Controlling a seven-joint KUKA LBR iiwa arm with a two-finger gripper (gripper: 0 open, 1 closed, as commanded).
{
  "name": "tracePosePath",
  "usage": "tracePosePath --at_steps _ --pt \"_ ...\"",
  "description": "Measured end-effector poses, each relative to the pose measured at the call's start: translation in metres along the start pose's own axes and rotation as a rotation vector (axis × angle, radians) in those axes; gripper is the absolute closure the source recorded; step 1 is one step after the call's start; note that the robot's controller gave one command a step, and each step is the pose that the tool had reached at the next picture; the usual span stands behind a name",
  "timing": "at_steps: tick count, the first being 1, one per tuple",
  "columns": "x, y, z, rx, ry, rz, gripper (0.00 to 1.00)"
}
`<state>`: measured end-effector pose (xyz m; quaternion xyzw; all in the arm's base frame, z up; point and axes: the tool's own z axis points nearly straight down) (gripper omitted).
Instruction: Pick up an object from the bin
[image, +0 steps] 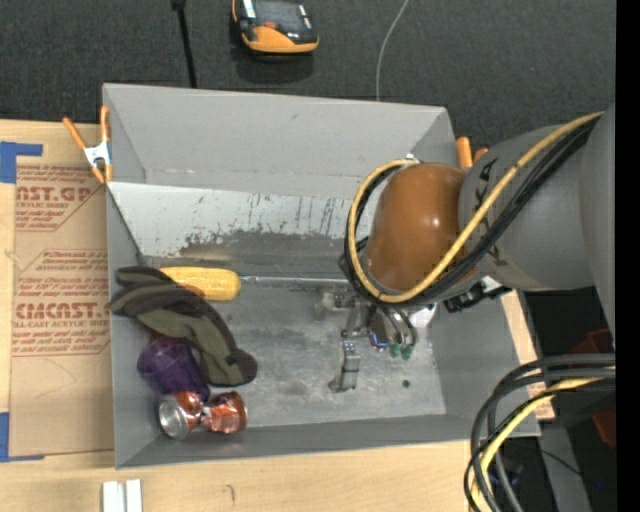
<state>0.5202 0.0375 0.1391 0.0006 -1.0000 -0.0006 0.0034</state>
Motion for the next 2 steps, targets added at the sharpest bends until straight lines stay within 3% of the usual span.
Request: tracePosePath --at_steps 1,2 --pt "-0.001 0.000 -0.004 0.000 -0.007 0.000 0.00" --pt "-0.013 0.033 0.025 0.001 -0.012 0.001 0.00"
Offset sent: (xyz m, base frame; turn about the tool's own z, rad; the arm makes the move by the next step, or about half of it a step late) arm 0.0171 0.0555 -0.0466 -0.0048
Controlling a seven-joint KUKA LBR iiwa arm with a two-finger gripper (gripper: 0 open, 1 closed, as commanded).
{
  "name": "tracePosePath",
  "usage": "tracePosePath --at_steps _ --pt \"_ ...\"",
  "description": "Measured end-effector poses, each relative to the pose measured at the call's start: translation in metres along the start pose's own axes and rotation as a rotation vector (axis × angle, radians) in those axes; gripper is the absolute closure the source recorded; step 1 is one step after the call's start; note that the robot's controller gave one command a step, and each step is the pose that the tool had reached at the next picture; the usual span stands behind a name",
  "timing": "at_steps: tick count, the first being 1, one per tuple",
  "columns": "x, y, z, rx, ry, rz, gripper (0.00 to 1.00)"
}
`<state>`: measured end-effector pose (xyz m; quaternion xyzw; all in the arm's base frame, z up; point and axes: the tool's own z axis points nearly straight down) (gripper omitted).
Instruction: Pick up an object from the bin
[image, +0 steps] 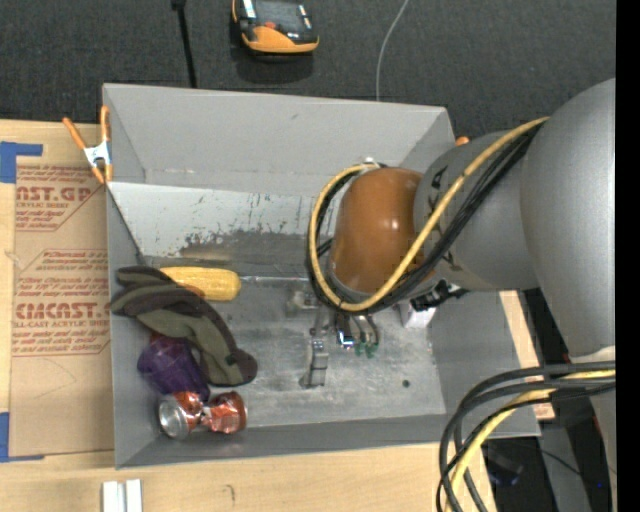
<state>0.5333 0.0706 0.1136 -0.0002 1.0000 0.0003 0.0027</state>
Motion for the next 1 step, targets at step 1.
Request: tracePosePath --at_steps 1 --pt "0.0184 0.0249 0.0322 -0.001 0.004 -0.033 0.00"
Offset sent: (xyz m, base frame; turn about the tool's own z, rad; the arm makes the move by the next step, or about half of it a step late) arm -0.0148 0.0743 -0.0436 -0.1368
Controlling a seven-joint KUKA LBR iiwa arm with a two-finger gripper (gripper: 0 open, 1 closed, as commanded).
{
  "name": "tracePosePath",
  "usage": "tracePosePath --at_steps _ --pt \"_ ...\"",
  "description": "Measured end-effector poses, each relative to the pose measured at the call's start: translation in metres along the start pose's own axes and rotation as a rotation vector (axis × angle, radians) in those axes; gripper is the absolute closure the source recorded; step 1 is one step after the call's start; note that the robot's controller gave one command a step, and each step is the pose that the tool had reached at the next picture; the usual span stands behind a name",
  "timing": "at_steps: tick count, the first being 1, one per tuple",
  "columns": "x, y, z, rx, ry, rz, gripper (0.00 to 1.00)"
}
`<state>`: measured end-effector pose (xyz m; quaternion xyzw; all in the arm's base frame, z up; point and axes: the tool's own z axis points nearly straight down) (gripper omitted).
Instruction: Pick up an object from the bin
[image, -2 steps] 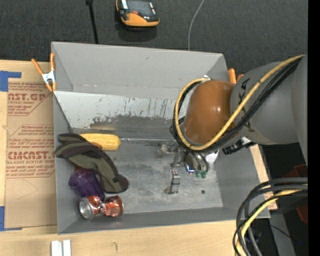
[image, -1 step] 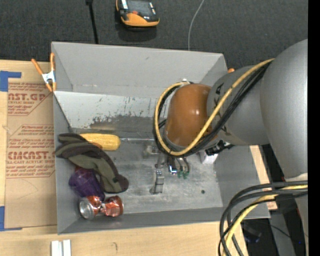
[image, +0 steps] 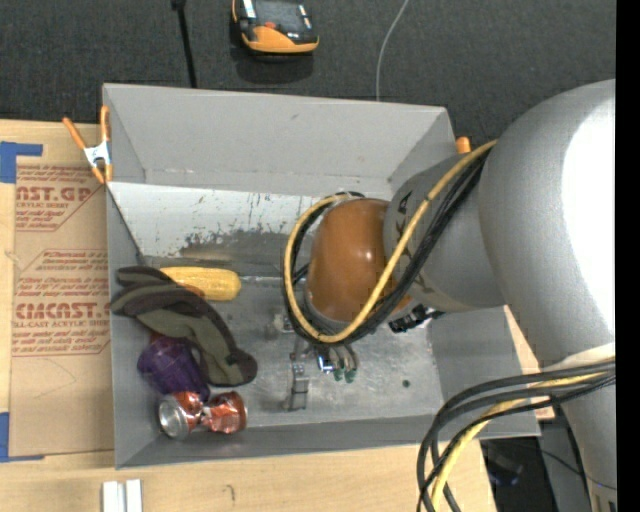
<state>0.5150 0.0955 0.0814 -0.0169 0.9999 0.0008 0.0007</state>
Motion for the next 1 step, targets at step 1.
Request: tracePosePath --at_steps 1 --pt "-0.0020 0.0354 0.0095 0.003 0.002 -0.081 0.00"
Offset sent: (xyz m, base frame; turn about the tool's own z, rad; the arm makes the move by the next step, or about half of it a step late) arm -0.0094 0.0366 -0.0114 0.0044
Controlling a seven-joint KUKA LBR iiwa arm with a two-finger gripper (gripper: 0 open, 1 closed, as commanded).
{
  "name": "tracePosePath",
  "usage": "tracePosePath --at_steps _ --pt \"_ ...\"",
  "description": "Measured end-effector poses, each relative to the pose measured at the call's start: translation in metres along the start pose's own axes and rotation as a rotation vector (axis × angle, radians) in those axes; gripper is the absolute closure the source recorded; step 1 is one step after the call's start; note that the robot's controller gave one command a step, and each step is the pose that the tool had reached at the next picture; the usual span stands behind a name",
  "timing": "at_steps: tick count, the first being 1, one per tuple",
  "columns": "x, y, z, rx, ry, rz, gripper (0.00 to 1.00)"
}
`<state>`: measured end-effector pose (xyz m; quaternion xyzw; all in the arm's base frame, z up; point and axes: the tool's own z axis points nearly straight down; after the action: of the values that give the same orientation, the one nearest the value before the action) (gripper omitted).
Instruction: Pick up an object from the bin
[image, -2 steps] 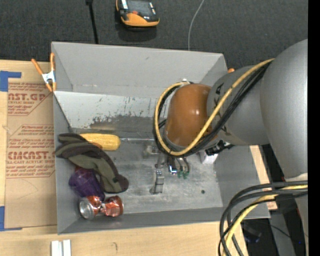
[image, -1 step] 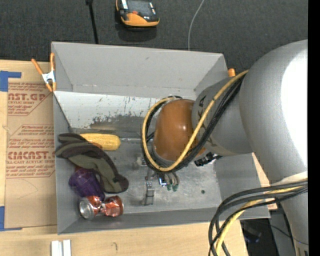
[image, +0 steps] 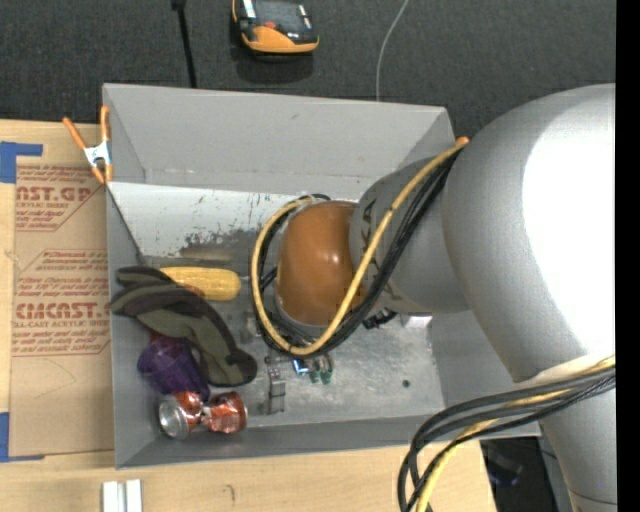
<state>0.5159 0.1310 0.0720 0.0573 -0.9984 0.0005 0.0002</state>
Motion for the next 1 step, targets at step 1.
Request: tracePosePath --at_steps 1 --pt "-0.0021 0.0294 0.0006 -0.004 -0.002 -0.010 0.00"
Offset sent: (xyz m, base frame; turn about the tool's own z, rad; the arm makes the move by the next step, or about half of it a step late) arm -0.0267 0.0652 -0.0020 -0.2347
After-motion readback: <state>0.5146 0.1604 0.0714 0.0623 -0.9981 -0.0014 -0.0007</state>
